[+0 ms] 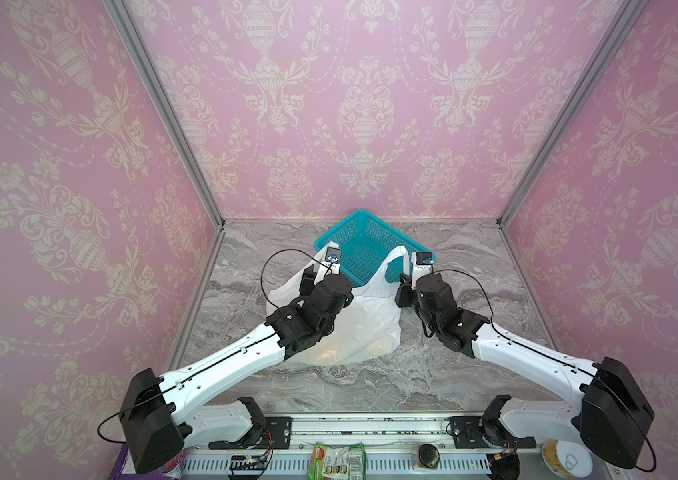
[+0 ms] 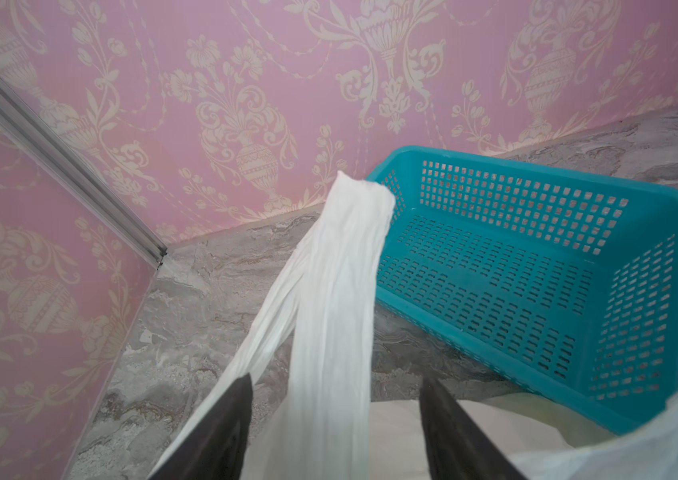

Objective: Untie the knot of the plastic bag and take out the fruit
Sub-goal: 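Grasp the other handle with the left gripper while the right gripper holds its handle, then lift both handles and pull them apart to open the bag mouth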

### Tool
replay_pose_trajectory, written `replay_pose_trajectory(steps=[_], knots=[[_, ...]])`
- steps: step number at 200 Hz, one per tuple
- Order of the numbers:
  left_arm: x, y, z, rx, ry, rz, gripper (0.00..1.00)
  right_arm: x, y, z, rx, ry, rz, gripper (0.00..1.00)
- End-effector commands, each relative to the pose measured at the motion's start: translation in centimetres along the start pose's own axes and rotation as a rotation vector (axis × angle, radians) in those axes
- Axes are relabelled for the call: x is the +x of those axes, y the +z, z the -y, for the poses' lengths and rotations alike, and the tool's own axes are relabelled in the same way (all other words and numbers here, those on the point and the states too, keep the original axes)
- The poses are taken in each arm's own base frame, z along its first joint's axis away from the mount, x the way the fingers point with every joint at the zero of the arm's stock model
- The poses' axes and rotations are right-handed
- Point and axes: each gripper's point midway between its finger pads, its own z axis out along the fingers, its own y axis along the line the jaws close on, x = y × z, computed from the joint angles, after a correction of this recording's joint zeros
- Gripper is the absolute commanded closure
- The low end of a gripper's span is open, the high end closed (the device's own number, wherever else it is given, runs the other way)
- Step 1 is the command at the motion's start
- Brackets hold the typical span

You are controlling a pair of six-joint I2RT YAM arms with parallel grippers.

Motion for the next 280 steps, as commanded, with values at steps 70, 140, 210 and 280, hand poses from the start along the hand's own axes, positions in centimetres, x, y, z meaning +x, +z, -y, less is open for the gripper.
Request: replay_pose_trajectory(steps=[70,140,210,280], knots=[[-1.5,-0.8,0.0,0.214,-0.155,-0.043,1.0,1.6,-1.4,1.2,0.006,0.059,-0.014,1.0],[-0.6,-0.8,-6.7,0.142,-0.288,-0.091,1.0,-0.9,-3.5,-2.4,-0.264,0.175,0.081,1.0],[-7.5,-1.4,-11.5,0.097,-0.367,-0.02,1.0,-7.9,-0.3,-7.3,-0.272,0.21,0.079,1.0],[-13.6,-5.1,-16.5,-0.014,-0.394,0.086,1.0,-14.8,5.3,-14.3,-0.292,0.175,0.057,1.0]])
